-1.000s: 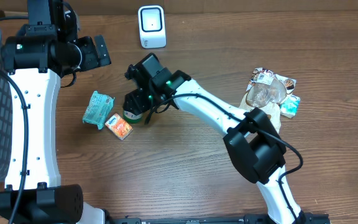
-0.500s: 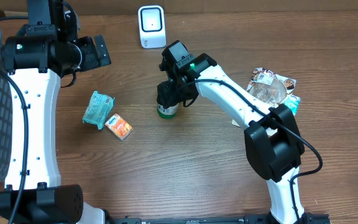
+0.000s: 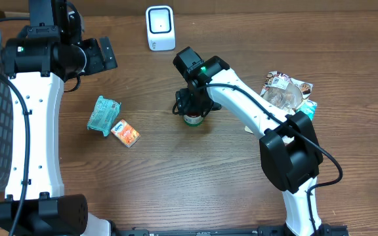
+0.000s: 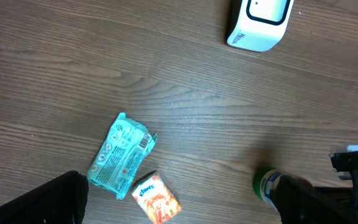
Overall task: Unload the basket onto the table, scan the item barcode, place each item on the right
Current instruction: 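Lift the jar with the right gripper and raise it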
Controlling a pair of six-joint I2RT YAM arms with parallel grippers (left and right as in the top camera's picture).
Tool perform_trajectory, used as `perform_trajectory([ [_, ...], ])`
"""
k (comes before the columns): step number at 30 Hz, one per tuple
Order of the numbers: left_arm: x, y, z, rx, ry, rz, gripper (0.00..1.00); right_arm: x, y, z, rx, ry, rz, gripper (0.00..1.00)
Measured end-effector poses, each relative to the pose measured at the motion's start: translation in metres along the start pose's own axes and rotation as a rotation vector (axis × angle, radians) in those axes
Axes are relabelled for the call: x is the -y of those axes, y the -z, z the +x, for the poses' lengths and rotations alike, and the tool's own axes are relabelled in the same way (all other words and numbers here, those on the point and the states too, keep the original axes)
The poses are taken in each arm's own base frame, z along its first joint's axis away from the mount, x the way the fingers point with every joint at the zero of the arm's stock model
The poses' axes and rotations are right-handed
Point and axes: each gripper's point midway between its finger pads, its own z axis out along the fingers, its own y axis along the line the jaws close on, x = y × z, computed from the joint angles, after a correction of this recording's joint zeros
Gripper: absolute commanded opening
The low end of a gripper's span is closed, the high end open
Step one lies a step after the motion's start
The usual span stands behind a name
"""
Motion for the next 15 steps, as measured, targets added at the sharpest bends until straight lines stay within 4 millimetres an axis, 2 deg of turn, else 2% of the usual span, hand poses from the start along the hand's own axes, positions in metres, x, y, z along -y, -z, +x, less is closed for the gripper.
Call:
perform_trajectory([
  [3,0.000,0.000,0.000,0.000,0.000,0.000,0.99,0.001,0.002,-0.005,0.018,0.047,0.011,1.00],
  [4,0.000,0.000,0.000,0.000,0.000,0.000,1.00,0.001,0.004,-0.007,0.027,0.078,0.012,1.00],
  [7,0.000,0.000,0.000,0.000,0.000,0.000,1.00,0.000,0.005,-0.011,0.043,0.197,0.013,1.00],
  [10,0.000,0.000,0.000,0.000,0.000,0.000,0.99,0.001,0.005,-0.004,0.012,0.355,0.016,1.00],
  [15,0.000,0.000,0.000,0.000,0.000,0.000,1.00,-0.006,0.005,0.009,-0.036,0.555,-0.051,0.87],
])
